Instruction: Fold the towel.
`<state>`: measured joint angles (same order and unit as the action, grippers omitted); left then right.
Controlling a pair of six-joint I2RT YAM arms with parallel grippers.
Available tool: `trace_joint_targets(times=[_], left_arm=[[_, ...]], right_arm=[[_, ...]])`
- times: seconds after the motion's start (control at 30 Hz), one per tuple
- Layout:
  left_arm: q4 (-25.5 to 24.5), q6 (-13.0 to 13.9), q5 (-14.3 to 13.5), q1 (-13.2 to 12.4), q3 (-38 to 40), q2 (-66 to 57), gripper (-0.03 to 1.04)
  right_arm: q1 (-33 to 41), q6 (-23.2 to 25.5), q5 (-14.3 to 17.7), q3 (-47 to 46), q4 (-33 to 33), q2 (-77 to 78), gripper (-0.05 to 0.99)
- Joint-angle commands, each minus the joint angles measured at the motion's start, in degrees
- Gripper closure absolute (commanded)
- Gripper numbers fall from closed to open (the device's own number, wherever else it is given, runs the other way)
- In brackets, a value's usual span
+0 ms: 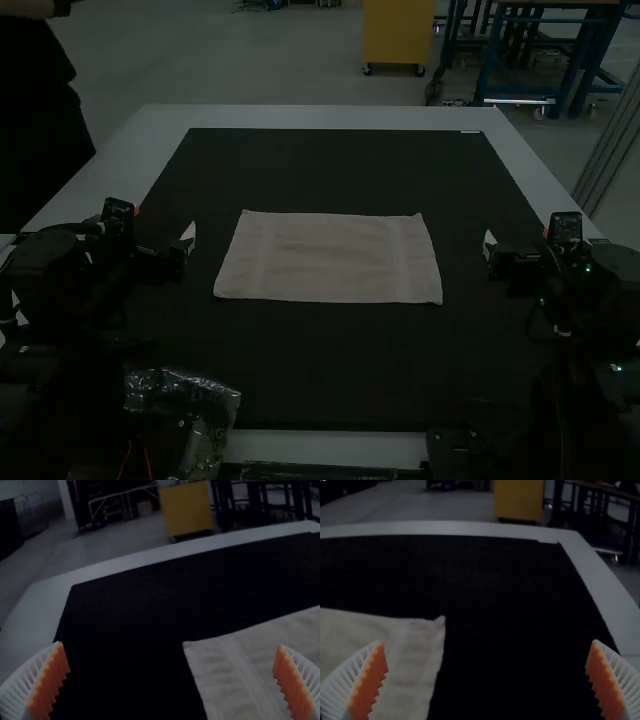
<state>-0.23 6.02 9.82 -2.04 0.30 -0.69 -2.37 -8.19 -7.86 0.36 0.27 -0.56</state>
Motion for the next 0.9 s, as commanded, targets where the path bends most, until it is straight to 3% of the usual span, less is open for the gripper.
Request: trace_joint_targets(times=[0.0,0.87], left_arm=[[0.23,0.57,-0.16,-0.51,-0.30,0.69,0.05],[0.32,0.75,-0.16,-0.59,-0.30,0.69,0.05]], right_arm=[[-0.70,-0.34,0.47,-0.36,-0.89,0.56,0.02],[-0.35,-0.34,-0.23,-0.36,-0.98,0.56,0.02]])
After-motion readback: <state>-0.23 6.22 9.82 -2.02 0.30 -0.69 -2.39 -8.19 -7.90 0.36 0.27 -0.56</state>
